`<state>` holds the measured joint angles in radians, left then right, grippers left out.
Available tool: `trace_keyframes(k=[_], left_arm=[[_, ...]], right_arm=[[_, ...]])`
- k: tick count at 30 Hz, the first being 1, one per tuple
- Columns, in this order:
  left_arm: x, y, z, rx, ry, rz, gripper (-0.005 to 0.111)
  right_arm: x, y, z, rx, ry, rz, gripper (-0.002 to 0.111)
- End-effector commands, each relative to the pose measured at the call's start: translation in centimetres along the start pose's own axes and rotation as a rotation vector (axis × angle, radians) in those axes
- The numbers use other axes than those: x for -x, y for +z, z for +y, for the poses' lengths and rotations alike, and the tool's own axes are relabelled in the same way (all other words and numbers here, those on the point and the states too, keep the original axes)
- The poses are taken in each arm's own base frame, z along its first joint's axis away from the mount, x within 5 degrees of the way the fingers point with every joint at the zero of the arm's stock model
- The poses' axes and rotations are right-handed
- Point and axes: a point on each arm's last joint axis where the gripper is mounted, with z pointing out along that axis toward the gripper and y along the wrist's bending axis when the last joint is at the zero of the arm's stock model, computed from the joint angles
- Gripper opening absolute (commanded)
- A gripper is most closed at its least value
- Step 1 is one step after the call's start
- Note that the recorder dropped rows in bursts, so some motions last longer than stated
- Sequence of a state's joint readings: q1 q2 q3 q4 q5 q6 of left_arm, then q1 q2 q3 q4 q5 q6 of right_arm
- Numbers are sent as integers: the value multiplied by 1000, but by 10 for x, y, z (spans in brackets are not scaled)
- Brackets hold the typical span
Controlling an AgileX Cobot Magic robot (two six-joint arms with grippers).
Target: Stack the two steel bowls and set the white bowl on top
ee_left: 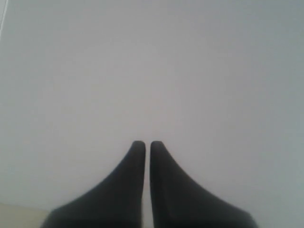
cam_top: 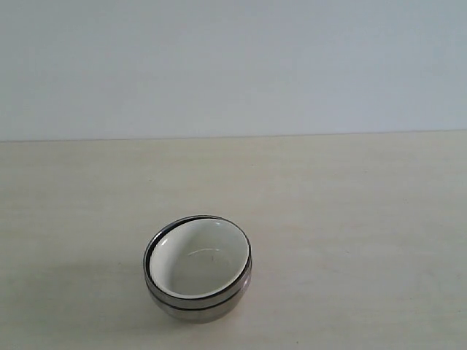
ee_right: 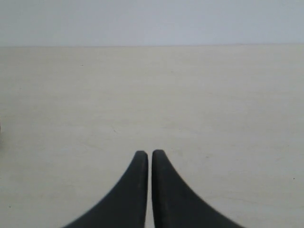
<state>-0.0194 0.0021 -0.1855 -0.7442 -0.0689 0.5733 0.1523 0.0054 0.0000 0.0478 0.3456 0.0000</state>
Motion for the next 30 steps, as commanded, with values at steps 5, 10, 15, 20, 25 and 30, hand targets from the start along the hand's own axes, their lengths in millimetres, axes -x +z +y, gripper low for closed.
trace_keyframes(k=[5, 10, 15, 20, 25, 30], left_arm=[[-57, -4, 14, 64, 150, 124, 4], [-63, -5, 10, -6, 260, 194, 4], [-83, -11, 7, -63, 251, 410, 4], [-90, -14, 8, -36, 138, 502, 4], [-92, -15, 8, -17, 62, 533, 4], [-92, -16, 8, -17, 62, 535, 4]], right_arm=[[1, 0, 0, -6, -5, -10, 0], [1, 0, 0, -6, -5, -10, 0], [1, 0, 0, -6, -5, -10, 0], [1, 0, 0, -6, -5, -10, 0], [1, 0, 0, -6, -5, -10, 0], [1, 0, 0, -6, -5, -10, 0]])
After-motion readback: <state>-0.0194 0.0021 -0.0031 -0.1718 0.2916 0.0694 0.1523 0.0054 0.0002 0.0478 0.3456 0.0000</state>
